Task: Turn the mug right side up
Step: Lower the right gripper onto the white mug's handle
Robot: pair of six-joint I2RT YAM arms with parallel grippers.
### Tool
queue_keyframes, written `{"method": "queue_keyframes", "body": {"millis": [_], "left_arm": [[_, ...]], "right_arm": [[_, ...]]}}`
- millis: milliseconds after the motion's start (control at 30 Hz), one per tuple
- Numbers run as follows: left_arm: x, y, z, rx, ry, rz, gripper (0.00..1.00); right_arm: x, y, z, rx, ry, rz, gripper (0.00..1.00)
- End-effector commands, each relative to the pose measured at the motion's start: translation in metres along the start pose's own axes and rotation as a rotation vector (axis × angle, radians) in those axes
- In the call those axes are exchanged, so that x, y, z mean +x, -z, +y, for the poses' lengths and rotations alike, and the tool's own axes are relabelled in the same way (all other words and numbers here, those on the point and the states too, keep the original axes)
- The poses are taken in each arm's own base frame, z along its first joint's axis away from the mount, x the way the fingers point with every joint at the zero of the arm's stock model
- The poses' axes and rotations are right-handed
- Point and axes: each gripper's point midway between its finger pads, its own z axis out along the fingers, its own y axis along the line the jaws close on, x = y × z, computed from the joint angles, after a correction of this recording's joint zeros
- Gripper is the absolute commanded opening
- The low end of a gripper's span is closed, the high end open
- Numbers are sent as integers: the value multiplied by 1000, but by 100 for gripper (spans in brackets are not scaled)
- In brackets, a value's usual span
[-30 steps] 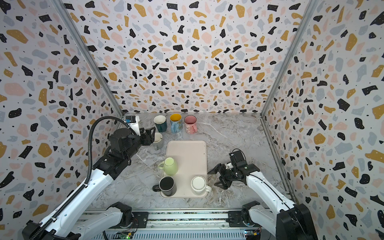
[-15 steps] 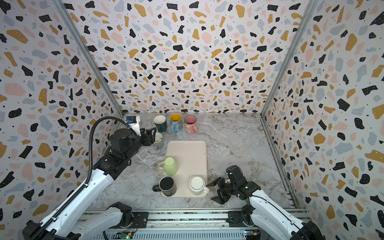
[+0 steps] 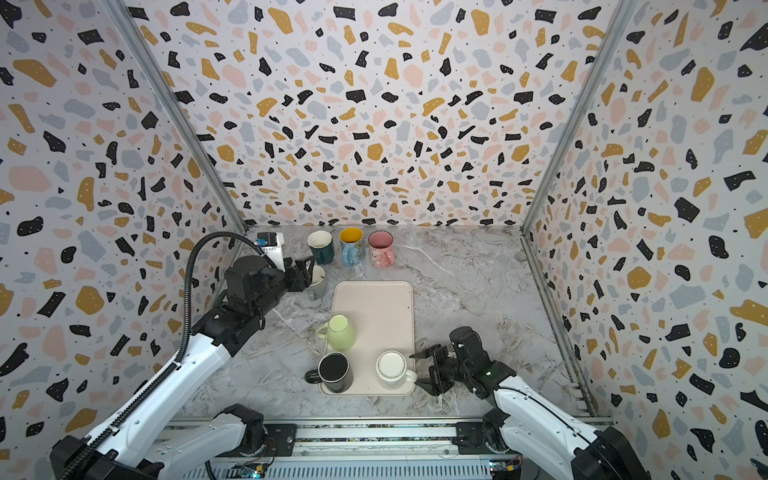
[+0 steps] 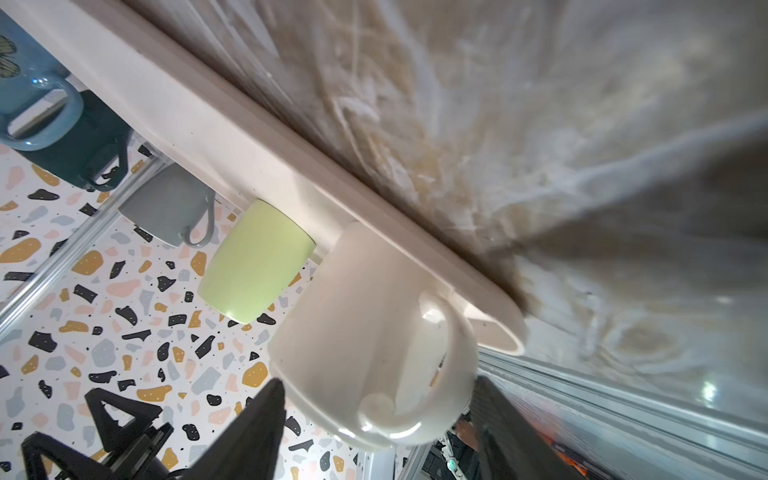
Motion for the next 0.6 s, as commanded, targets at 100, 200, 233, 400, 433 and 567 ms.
{"method": "queue_keyframes", "body": {"millis": [100, 200, 233, 400, 433, 567], "left_arm": [[-9, 0, -1, -5, -14, -31, 68], [-7, -2, 1, -11, -17, -27, 68], [-6, -2, 1, -12, -19, -25, 68], [-4, -3, 2, -20, -24, -17, 68], [-4, -4, 2, -20, -24, -17, 68], [-3, -4, 4, -29, -31, -14, 68]], "right_arm": [[-5, -3, 19, -103, -26, -17, 72], [-7, -7, 25, -126, -27, -18, 71], [-8, -8, 26, -126, -28, -18, 71], [-5, -15, 36, -122, -17, 4, 69], [-4, -15, 38, -123, -12, 7, 68], [-7, -15, 41, -135, -20, -13, 59]]}}
